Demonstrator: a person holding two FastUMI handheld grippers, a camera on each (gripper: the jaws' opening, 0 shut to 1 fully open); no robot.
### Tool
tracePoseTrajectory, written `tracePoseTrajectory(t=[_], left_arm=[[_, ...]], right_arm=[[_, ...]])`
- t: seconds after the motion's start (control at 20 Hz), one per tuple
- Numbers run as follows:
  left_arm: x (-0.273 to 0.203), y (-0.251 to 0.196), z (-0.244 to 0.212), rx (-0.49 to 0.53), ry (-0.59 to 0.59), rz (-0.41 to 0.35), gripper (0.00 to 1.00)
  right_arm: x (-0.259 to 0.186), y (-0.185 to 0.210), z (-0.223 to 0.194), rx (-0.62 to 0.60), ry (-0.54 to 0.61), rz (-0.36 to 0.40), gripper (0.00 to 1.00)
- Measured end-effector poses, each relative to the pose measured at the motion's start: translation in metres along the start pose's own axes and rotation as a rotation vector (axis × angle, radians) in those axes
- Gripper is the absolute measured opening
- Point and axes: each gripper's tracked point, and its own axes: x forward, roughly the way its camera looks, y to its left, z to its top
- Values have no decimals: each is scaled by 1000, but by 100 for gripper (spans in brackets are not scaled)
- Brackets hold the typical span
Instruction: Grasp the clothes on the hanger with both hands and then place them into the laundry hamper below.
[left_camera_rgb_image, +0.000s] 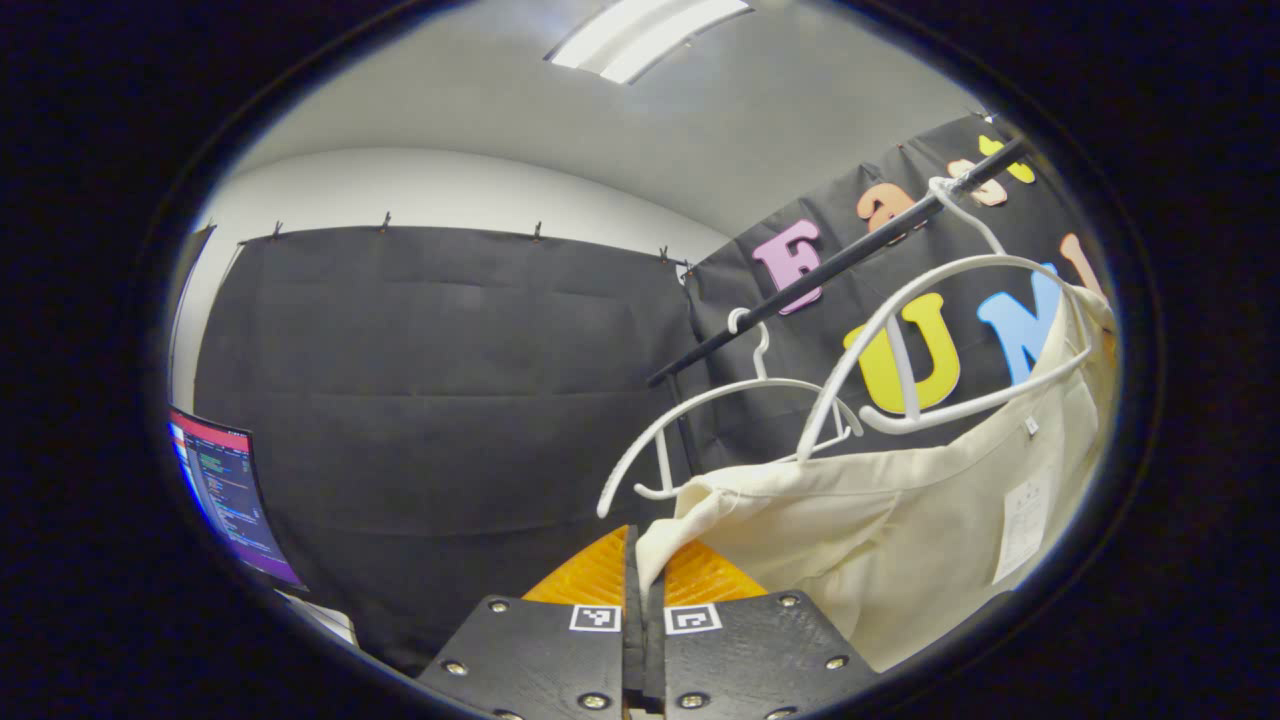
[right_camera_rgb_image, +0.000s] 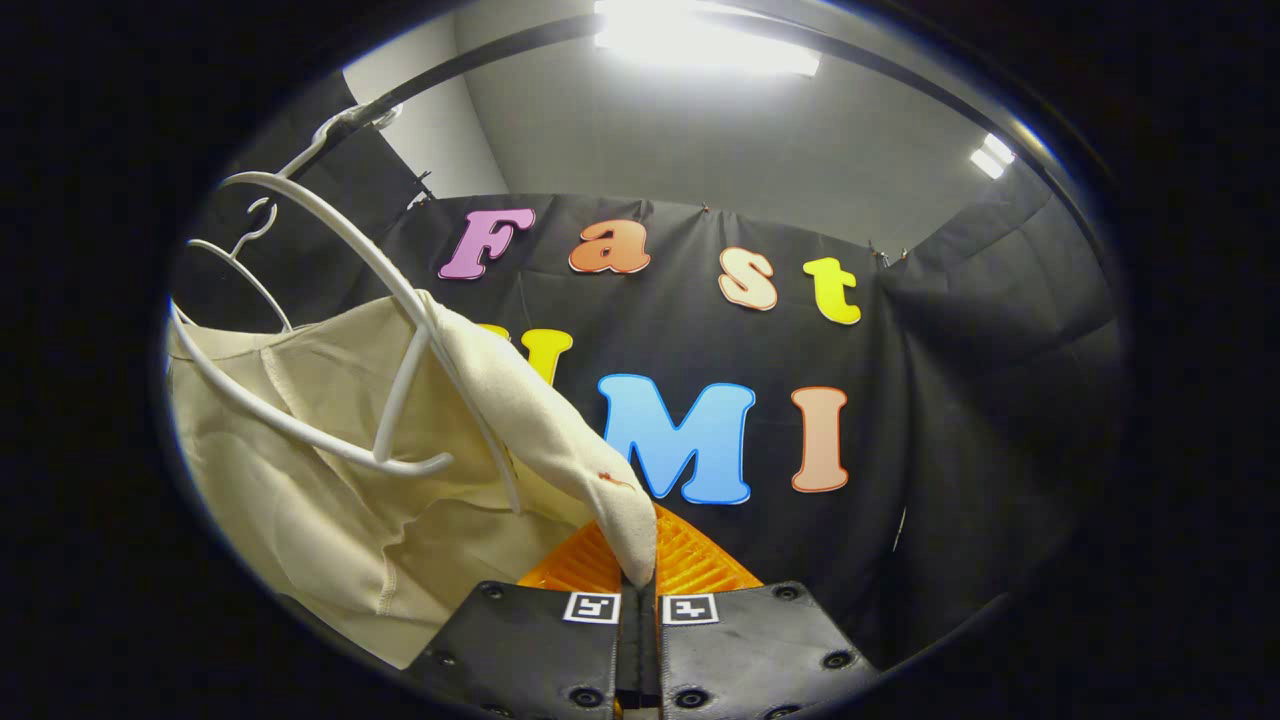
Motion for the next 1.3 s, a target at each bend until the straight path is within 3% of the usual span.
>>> tracePoseTrajectory(t=[0.25,0.4,0.6,0.9,1.3], left_arm=[[5,1,-16,-25,39,-13,2],[8,1,-8,-29,15,-7,1],[4,-11,-3,-29,-4,-33,0],[-5,-20,-31,-21,45,-64,1],[-37,-7,-63,-18,118,-127,1]], right_arm=[[10,8,-5,41,40,31,0],[30,-13,19,96,3,-20,1],[43,-9,5,106,44,-8,1],[16,6,-55,112,154,44,1],[-63,54,-72,71,202,210,1]])
